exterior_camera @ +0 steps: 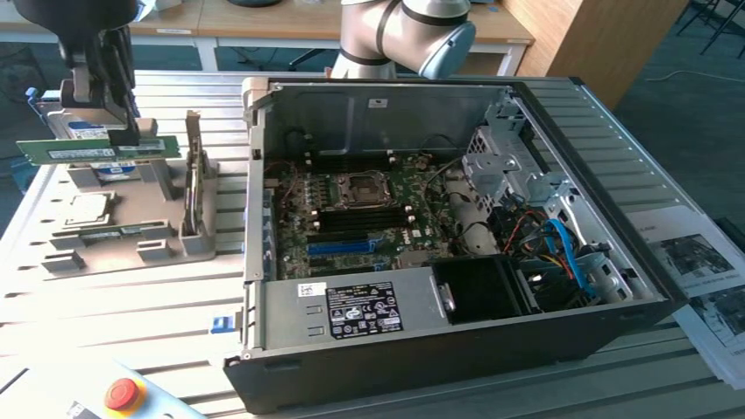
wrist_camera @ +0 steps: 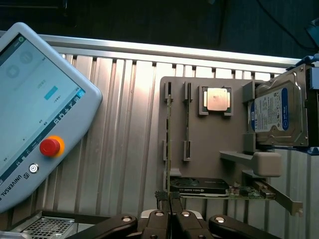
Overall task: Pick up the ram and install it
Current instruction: 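Pick up the ram and move it above insertion slot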
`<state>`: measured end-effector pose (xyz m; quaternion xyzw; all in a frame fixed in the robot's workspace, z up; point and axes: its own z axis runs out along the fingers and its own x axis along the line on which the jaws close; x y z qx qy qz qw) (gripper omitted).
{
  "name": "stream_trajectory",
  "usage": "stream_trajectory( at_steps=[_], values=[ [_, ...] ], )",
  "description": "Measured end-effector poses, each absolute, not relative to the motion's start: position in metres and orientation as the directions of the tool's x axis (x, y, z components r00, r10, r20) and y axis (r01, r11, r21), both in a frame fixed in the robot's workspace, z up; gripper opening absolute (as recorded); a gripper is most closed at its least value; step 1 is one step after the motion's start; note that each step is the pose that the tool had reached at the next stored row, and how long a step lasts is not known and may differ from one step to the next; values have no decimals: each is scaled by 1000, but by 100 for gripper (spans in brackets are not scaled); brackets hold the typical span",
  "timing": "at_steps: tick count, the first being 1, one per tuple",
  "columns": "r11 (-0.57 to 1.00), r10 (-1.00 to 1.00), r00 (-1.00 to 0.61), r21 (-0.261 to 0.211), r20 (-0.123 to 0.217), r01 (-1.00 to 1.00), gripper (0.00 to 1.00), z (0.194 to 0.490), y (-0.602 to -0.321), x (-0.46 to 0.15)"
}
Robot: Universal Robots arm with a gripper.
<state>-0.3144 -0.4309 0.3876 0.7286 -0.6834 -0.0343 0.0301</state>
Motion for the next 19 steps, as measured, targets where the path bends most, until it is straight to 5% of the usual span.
stream_trajectory(
  at_steps=[19],
  values=[
    [-64, -998, 64, 91, -9, -994, 12, 388, -433, -292]
  ],
)
